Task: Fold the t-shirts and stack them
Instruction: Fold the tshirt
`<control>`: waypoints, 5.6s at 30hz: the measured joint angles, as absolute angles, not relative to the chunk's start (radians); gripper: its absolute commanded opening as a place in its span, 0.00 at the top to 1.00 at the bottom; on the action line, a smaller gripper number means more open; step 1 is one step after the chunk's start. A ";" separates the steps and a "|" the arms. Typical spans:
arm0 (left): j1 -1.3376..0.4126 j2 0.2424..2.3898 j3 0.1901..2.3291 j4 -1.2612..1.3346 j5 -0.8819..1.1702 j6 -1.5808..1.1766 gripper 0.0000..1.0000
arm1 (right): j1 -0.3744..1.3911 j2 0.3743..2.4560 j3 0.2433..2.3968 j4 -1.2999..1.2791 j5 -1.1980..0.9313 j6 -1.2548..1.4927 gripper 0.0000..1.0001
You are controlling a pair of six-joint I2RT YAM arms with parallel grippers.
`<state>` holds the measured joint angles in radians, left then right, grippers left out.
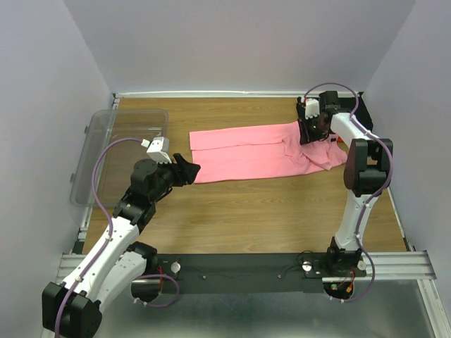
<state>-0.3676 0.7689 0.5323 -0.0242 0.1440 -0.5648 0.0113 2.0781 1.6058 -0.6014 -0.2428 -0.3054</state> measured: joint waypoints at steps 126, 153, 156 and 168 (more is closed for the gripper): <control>-0.368 0.783 0.532 0.001 0.169 -0.564 0.35 | -0.107 2.149 1.705 -0.696 -0.251 -0.352 0.82; -0.368 0.791 0.532 0.001 0.169 -0.564 0.35 | -0.039 2.139 1.882 -0.698 -0.300 -0.389 0.98; -0.368 0.793 0.532 0.001 0.169 -0.564 0.35 | -0.025 2.152 1.911 -0.699 -0.294 -0.395 0.98; -0.368 0.804 0.532 0.001 0.169 -0.564 0.35 | -0.007 2.230 1.982 -0.700 -0.242 -0.425 0.96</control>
